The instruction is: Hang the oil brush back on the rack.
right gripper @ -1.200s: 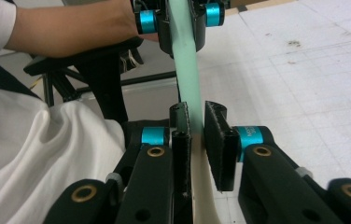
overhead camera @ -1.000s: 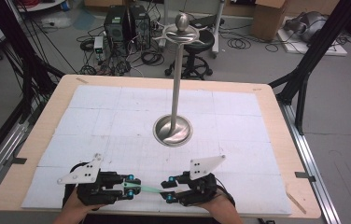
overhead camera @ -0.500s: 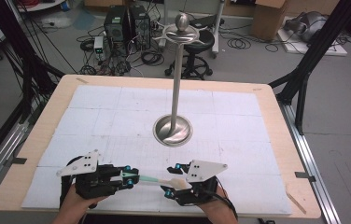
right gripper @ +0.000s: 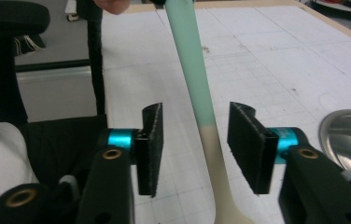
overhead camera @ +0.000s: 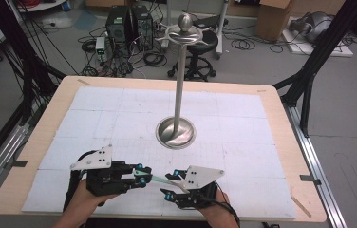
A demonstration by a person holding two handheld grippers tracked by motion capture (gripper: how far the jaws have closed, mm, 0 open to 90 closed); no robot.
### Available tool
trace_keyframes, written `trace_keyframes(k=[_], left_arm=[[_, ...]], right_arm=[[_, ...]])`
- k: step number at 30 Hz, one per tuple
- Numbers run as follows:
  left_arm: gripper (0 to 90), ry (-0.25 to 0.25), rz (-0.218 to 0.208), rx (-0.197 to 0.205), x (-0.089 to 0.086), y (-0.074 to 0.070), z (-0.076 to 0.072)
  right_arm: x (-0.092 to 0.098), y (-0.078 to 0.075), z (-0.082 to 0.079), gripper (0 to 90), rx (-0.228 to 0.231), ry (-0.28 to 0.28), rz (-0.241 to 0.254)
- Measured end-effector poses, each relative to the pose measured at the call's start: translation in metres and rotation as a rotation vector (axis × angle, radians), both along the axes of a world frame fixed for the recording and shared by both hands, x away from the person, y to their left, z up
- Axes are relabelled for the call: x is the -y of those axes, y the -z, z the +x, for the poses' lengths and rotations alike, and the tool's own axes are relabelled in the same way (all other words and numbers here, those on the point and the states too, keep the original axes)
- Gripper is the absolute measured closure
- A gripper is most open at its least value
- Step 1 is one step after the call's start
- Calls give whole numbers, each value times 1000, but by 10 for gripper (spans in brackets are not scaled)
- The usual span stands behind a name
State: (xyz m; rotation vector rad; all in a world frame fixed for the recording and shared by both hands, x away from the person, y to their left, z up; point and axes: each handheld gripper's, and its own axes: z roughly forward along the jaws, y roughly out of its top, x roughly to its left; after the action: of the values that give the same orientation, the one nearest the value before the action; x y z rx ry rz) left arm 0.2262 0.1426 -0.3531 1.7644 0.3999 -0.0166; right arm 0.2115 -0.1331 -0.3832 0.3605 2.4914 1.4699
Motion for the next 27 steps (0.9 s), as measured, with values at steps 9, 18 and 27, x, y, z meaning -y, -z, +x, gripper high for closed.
trace_keyframes(k=[9, 18, 27], left_arm=[[755, -16, 2, -22, 8, -1, 1], [752, -10, -17, -34, 9, -1, 3], [495, 8, -173, -15, -2, -2, 11]], right_arm=[[1, -1, -2, 678, 38, 40, -9], [-1, 0, -1, 803, 44, 7, -28], [1, -3, -1, 824, -3, -68, 32]])
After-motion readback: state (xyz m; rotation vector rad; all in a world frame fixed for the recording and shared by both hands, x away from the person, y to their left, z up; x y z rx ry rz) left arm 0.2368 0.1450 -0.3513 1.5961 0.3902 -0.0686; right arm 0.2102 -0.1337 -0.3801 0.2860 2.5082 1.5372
